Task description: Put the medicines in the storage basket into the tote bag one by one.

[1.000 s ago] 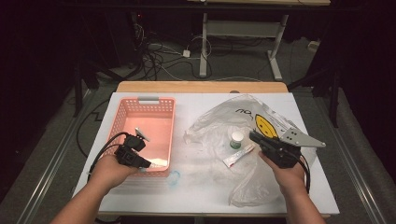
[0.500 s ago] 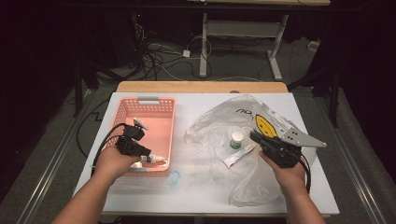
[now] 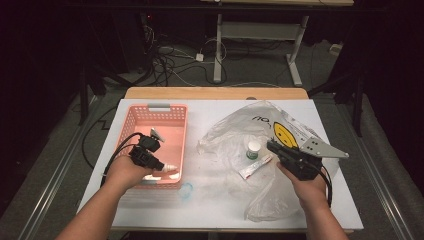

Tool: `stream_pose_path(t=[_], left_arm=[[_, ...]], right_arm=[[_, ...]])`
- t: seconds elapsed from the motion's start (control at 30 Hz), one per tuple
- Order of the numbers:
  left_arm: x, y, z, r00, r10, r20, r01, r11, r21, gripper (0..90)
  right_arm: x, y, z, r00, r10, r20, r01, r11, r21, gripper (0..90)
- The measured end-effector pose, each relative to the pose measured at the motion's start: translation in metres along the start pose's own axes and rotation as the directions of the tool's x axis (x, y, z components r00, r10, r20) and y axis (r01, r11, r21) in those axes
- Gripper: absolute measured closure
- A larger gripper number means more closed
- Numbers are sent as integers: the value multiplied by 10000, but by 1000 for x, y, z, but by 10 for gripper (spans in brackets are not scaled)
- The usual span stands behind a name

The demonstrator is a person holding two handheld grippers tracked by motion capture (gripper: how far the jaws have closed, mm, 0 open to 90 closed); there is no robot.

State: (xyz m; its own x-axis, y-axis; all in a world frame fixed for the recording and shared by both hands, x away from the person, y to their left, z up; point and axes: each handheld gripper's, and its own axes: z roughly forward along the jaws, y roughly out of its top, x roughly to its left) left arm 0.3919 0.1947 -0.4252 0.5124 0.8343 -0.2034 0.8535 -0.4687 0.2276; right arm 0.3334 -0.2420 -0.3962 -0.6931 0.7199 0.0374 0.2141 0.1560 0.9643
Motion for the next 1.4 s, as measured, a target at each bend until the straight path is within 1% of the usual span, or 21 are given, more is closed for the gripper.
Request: stream_pose_path(t=[0.07, 0.13, 0.2, 0.27, 0.3, 0.4, 0.5, 0.53, 0.6, 0.63, 0.67, 0.73, 0.8, 0.87, 1.0, 1.1, 1.13, 1.23, 1.27, 1.37, 1.4], left_arm=[[3, 4, 1, 9999, -113, -110, 109, 9993, -360, 880], [3, 6, 1, 9999, -21, -115, 12, 9968, -798, 879], [1, 6, -1, 9995, 205, -246, -233, 9926, -1194, 877], [0, 5, -4, 9973, 381, -627, -480, 9852, -1644, 875], [0, 4, -5, 9960, 469, -761, -605, 9804, -1874, 848], [8, 6, -11, 9964, 501, -690, -647, 9711, -2296, 721], [17, 10, -14, 9951, 380, -909, -630, 9549, -2903, 584], [20, 12, -14, 9956, 375, -860, -612, 9541, -2933, 522], [25, 16, -13, 9967, 580, -564, -716, 9566, -2825, 446], [26, 17, -11, 9962, 694, -526, -810, 9600, -2679, 410], [26, 19, -9, 9952, 820, -536, -929, 9635, -2511, 357], [26, 21, -4, 9920, 1082, -656, -1202, 9673, -2234, 341], [29, 23, 1, 9926, 1066, -583, -1158, 9756, -1864, 287], [31, 25, 6, 9912, 1064, -792, -1179, 9800, -1600, 285], [31, 28, 14, 9897, 1195, -785, -1287, 9838, -1250, 286], [29, 30, 22, 9865, 1422, -810, -1486, 9857, -789, 290], [29, 30, 24, 9846, 1529, -842, -1586, 9852, -649, 297], [28, 30, 29, 9839, 1586, -829, -1617, 9863, -331, 309], [27, 30, 31, 9818, 1667, -909, -1693, 9853, -217, 320], [27, 30, 33, 9797, 1778, -928, -1785, 9839, 11, 363], [27, 29, 33, 9797, 1792, -903, -1802, 9836, -27, 389]], right_arm=[[-1, 0, 0, 10000, 31, 29, -31, 10000, -24, 900], [-1, 0, 0, 10000, 18, 21, -18, 10000, -25, 900], [-2, 0, 0, 10000, 11, 17, -11, 10000, -17, 900], [-2, -1, -1, 10000, 50, 52, -50, 10000, -36, 900], [-2, -1, -1, 10000, 43, 40, -43, 10000, -15, 900], [-2, -1, 1, 10000, 21, 23, -21, 10000, -3, 900], [0, -1, 2, 10000, -7, -16, 7, 10000, 55, 898], [0, -1, 2, 10000, -12, -22, 13, 10000, 54, 897], [-1, -1, 2, 10000, -9, -14, 9, 10000, 64, 898], [-1, -1, 2, 10000, -15, -20, 15, 10000, 65, 898], [-1, -1, 1, 10000, -6, -18, 6, 10000, 71, 898], [-2, -1, 1, 10000, 16, -13, -16, 10000, 50, 898], [-2, -2, 1, 10000, 36, -11, -36, 10000, 49, 898], [-2, -2, 1, 10000, 2, -24, -2, 10000, 38, 897], [-1, -1, 1, 10000, 16, -52, -15, 10000, 52, 897], [-2, -1, 1, 10000, 26, -20, -26, 10000, 0, 897], [-2, -1, 0, 10000, 48, -22, -48, 10000, -7, 897], [-3, -1, -1, 10000, 47, -4, -47, 10000, -24, 897], [-3, -1, -1, 10000, 65, -3, -65, 10000, -23, 898], [-3, -1, -1, 10000, 40, -17, -40, 10000, -4, 898], [-3, -1, 0, 10000, 26, -26, -26, 10000, -4, 898]])
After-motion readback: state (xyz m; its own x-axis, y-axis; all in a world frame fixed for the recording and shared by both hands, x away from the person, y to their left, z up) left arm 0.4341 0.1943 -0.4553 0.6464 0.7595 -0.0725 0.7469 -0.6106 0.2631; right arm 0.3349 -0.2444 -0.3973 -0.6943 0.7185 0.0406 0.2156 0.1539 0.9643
